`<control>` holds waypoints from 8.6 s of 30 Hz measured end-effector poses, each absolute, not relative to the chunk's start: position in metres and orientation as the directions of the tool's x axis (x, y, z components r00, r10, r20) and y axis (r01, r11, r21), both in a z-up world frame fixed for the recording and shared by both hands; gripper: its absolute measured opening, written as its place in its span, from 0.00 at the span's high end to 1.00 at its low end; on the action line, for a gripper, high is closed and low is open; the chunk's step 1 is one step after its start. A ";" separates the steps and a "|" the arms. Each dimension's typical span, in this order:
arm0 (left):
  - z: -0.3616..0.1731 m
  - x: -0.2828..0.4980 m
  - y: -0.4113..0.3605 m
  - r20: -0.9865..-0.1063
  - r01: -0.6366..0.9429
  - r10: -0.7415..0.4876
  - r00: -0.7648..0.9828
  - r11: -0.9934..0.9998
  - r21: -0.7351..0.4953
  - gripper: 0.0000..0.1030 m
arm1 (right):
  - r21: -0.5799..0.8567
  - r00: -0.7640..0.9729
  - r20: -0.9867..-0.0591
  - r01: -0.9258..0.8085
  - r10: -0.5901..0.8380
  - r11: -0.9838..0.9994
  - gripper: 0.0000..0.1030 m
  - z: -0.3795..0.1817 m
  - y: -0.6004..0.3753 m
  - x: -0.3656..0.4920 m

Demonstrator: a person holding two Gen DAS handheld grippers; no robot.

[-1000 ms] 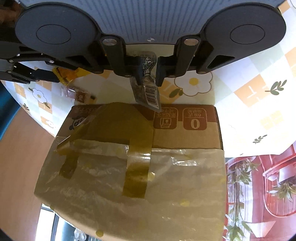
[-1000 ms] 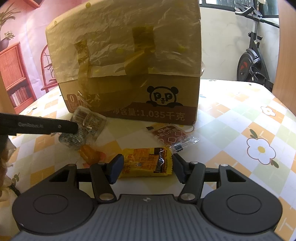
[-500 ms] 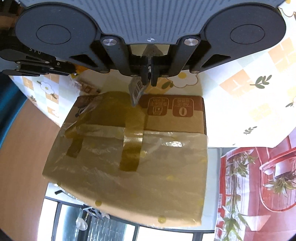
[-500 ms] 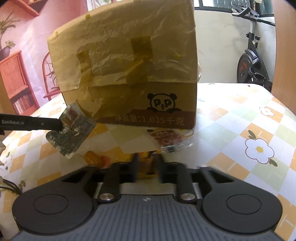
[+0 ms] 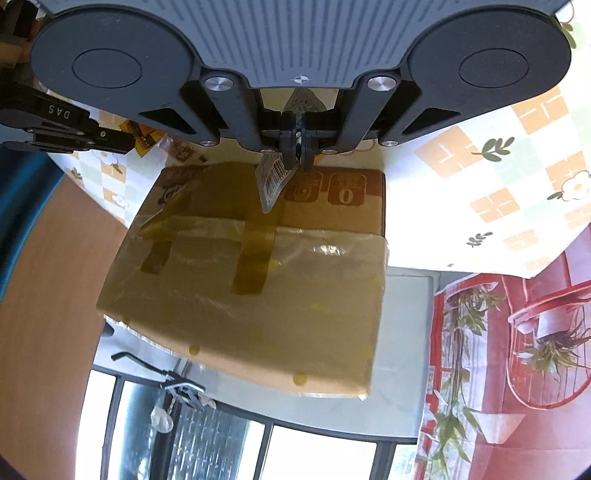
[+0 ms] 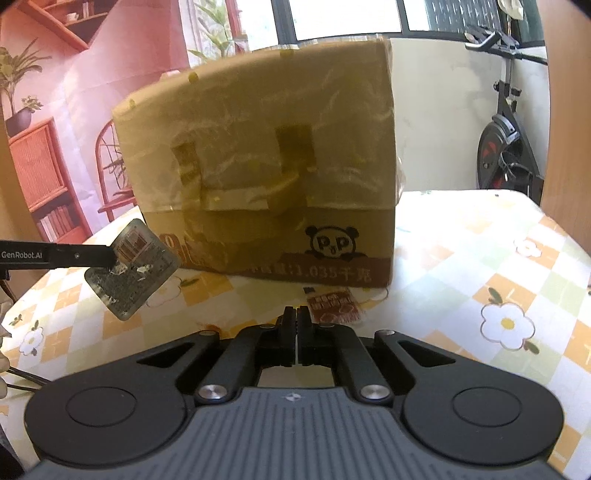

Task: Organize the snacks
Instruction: 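Close the right tool on the yellow bread pack while the left tool carries the candy, then open both tools over the box to drop the candy and bread pack, then lower the left tool over the orange sausage stick while the right tool approaches the brown packet, then close the left tool on the sausage stick while the right tool grasps the brown packet, then carry both snacks over the box and open both tools to drop them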

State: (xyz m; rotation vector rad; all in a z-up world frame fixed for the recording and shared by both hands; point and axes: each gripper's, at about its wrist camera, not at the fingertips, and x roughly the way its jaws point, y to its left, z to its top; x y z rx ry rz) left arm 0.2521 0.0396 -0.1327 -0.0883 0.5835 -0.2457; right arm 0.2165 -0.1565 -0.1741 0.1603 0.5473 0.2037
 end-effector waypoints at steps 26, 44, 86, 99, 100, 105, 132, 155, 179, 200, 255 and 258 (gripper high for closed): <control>-0.019 0.275 0.036 -0.271 0.316 -0.353 0.896 0.933 -0.171 0.97 | 0.123 0.954 -0.113 -0.265 0.279 0.956 0.99 -0.011 -0.160 0.206; -0.032 0.375 0.013 -0.387 0.272 -0.284 0.877 0.958 -0.088 0.88 | 0.128 0.918 -0.289 -0.245 0.272 0.961 0.97 -0.014 -0.132 0.344; -0.149 0.293 0.011 -0.644 0.211 -0.305 0.702 0.952 -0.221 0.49 | 0.230 0.851 -0.464 -0.153 0.247 0.961 0.68 -0.122 -0.177 0.248; -0.168 0.297 0.009 -0.710 0.109 -0.263 0.654 0.961 -0.256 0.49 | 0.123 0.745 -0.627 -0.193 0.227 0.973 0.46 -0.199 -0.167 0.294; -0.170 0.295 0.006 -0.709 0.111 -0.267 0.653 0.959 -0.259 0.49 | 0.123 0.734 -0.638 -0.199 0.231 0.972 0.45 -0.202 -0.166 0.298; -0.176 0.290 -0.007 -0.716 0.124 -0.293 0.634 0.952 -0.279 0.49 | 0.109 0.743 -0.630 -0.205 0.227 0.973 0.51 -0.204 -0.167 0.293; -0.200 0.287 -0.069 -0.766 0.107 -0.175 0.618 0.985 -0.138 0.43 | 0.154 0.790 -0.580 -0.132 0.198 0.979 0.54 -0.208 -0.173 0.262; -0.204 0.283 -0.067 -0.749 0.099 -0.194 0.633 0.981 -0.170 0.45 | 0.225 0.797 -0.566 -0.099 0.213 0.969 0.54 -0.208 -0.190 0.260; -0.196 0.270 -0.064 -0.694 0.158 -0.191 0.694 0.981 -0.112 0.71 | 0.278 0.827 -0.503 -0.123 0.253 0.953 0.54 -0.205 -0.196 0.251; -0.165 0.246 -0.012 -0.629 0.111 -0.204 0.750 0.977 -0.184 0.70 | 0.174 0.848 -0.481 -0.158 0.224 0.972 0.55 -0.185 -0.183 0.228; -0.007 0.390 0.034 -0.481 0.159 -0.171 0.860 0.985 -0.067 0.15 | 0.133 0.914 -0.351 -0.165 0.202 0.977 0.22 -0.019 -0.130 0.358; 0.001 0.380 0.038 -0.482 0.133 -0.139 0.865 0.990 -0.047 0.12 | 0.131 0.923 -0.339 -0.146 0.183 0.981 0.17 -0.012 -0.134 0.346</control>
